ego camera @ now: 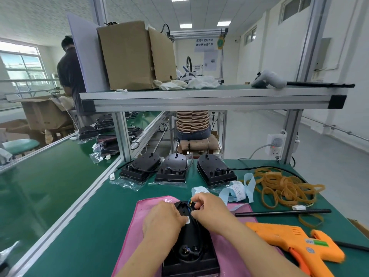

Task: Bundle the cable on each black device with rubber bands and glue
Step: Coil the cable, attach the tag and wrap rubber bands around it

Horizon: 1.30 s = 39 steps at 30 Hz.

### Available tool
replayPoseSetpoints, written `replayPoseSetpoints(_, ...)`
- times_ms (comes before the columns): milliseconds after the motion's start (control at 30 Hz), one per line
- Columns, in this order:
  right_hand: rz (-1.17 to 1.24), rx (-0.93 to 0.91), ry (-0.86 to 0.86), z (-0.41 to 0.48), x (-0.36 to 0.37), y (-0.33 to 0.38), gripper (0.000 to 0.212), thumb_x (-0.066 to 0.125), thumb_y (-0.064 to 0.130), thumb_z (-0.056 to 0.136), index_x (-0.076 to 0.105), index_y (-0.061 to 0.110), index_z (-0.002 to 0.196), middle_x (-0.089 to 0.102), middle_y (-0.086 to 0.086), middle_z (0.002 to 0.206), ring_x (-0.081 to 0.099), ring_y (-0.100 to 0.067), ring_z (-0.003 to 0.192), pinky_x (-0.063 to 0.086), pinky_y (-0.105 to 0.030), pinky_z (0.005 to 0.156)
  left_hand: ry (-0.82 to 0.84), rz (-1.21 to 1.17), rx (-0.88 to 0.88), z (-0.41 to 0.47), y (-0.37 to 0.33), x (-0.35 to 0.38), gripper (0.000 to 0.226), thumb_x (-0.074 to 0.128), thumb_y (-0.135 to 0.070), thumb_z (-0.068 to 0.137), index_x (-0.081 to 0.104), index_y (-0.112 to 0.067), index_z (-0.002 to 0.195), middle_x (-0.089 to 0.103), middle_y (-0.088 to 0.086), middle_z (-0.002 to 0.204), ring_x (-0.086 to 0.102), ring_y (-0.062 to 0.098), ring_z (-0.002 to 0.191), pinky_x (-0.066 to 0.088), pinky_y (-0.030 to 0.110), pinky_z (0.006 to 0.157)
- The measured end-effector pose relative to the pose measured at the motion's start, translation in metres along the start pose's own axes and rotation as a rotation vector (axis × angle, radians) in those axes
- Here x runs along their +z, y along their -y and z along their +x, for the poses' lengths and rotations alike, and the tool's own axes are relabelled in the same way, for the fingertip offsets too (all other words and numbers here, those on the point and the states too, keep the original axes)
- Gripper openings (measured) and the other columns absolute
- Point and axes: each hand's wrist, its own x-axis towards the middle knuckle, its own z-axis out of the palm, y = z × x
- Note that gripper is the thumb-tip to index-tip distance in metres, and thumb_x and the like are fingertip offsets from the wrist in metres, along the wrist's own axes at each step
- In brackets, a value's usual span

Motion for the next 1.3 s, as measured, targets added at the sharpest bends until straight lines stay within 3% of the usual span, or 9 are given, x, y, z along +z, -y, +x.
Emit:
replayPoseSetpoints(267,0.097,0.052,0.011,0.000,0.001,-0.001,0.035,0.067,0.017,0.082,0.064,0.024,0.116,0.059,0.009,0.100,0.057,-0.009,0.090,0.049,-0.023,0.089,-0.067,-0.227,-0.119,0.003,0.013,0.012,0.067,0.083,-0.058,0.059,0.041,-0.025,0.100,0.039,-0.007,0.103,0.049,0.016,0.097,0.046,0.033,0.080)
replayPoseSetpoints(400,-0.012,0.118,0.004,-0.003,-0.006,0.000,0.015,0.067,0.032,0.080,0.057,0.022,0.087,0.057,0.007,0.083,0.053,-0.012,0.076,0.046,-0.028,0.068,-0.027,-0.362,-0.188,0.005,0.021,0.018,0.050,0.074,-0.056,0.073,0.052,-0.018,0.097,0.054,-0.002,0.103,0.057,0.019,0.096,0.049,0.038,0.085)
replayPoseSetpoints(533,-0.197,0.193,0.154,-0.005,-0.015,-0.001,0.041,0.055,0.055,0.082,0.037,0.022,0.063,0.044,0.003,0.066,0.041,-0.014,0.058,0.033,-0.027,0.051,-0.025,-0.345,-0.144,0.007,0.024,0.020,0.036,0.065,-0.048,0.085,0.054,-0.015,0.092,0.056,-0.001,0.099,0.057,0.021,0.093,0.049,0.040,0.083)
replayPoseSetpoints(667,-0.124,0.238,0.245,-0.007,-0.017,-0.006,0.056,0.052,0.070,0.079,0.059,0.014,0.083,0.066,-0.007,0.090,0.065,-0.025,0.081,0.056,-0.032,0.078,-0.067,-0.327,-0.107,0.005,0.023,0.020,0.030,0.063,-0.042,0.089,0.052,-0.014,0.090,0.052,-0.001,0.096,0.050,0.020,0.093,0.040,0.035,0.077)
replayPoseSetpoints(800,0.146,0.293,0.254,-0.006,-0.017,-0.010,0.062,0.065,0.069,0.068,0.063,0.013,0.095,0.069,-0.004,0.087,0.065,-0.019,0.068,0.053,-0.027,0.067,-0.132,-0.373,-0.100,0.000,0.020,0.017,0.021,0.061,-0.038,0.092,0.054,-0.018,0.088,0.050,-0.006,0.094,0.051,0.017,0.090,0.040,0.034,0.075)
replayPoseSetpoints(900,0.245,0.288,0.219,-0.006,-0.023,-0.012,0.088,0.071,0.067,0.065,0.047,0.021,0.136,0.060,0.004,0.125,0.060,-0.013,0.105,0.049,-0.029,0.088,-0.177,-0.402,-0.056,-0.005,0.017,0.013,0.018,0.061,-0.038,0.092,0.054,-0.023,0.087,0.051,-0.009,0.093,0.054,0.014,0.089,0.041,0.032,0.074)
replayPoseSetpoints(1100,0.557,0.273,-0.319,0.000,-0.036,-0.010,0.101,0.078,0.036,0.079,0.013,0.019,0.153,0.045,-0.004,0.137,0.049,-0.024,0.118,0.041,-0.034,0.097,-0.215,-0.394,0.006,-0.009,0.013,0.011,0.018,0.059,-0.037,0.093,0.052,-0.025,0.082,0.051,-0.010,0.092,0.052,0.011,0.087,0.037,0.029,0.071)
replayPoseSetpoints(1233,0.510,0.365,-0.116,-0.003,-0.034,-0.012,0.068,0.065,0.062,0.082,0.060,0.002,0.113,0.067,-0.014,0.097,0.058,-0.020,0.076,0.046,-0.028,0.063,-0.226,-0.420,0.006,-0.009,0.013,0.011,0.016,0.060,-0.035,0.093,0.052,-0.027,0.082,0.052,-0.010,0.092,0.052,0.011,0.088,0.038,0.030,0.073)
replayPoseSetpoints(1300,0.515,0.357,0.072,-0.008,-0.031,-0.010,0.067,0.065,0.075,0.070,0.058,0.010,0.080,0.056,-0.008,0.071,0.045,-0.019,0.061,0.042,-0.030,0.060,-0.246,-0.447,0.025,-0.012,0.012,0.010,0.015,0.061,-0.034,0.092,0.053,-0.030,0.081,0.052,-0.011,0.091,0.053,0.009,0.088,0.038,0.028,0.072)
